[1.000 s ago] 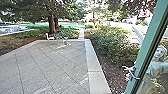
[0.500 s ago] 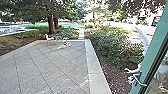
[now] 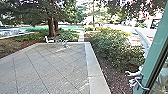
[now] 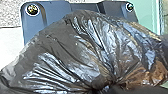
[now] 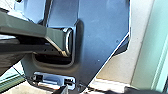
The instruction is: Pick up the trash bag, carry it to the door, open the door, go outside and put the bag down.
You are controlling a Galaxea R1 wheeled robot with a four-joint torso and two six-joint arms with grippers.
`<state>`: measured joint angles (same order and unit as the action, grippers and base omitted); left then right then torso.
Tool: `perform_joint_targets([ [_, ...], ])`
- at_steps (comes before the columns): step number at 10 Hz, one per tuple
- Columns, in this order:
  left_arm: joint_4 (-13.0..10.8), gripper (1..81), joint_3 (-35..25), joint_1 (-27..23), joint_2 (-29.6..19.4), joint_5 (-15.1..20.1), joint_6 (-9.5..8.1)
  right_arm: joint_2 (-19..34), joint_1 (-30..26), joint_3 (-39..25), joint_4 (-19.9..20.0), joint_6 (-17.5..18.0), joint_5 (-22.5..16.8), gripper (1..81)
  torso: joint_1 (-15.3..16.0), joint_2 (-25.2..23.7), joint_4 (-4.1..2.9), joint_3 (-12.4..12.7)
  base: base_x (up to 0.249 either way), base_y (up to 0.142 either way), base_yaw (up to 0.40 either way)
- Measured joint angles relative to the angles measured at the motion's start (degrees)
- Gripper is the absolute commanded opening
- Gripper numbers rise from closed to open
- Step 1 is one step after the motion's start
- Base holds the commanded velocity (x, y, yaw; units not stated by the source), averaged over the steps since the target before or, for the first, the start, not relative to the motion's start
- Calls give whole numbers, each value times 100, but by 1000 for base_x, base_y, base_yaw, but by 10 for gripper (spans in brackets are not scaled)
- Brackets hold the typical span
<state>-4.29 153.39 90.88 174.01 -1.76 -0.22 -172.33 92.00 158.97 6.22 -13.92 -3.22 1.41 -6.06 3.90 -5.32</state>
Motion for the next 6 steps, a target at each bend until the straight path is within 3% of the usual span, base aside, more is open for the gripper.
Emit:
perform_joint_targets([
  [5, 0, 10, 2, -85, -5, -22, 0, -35, -77, -17, -10, -2, 27, 811, 0, 2, 0, 0, 128, 71, 0],
  [6, 0, 10, 2, -83, -5, -20, 0, -30, -66, -15, -10, -2, 22, 811, -5, 0, 0, 0, 125, 0, 0],
])
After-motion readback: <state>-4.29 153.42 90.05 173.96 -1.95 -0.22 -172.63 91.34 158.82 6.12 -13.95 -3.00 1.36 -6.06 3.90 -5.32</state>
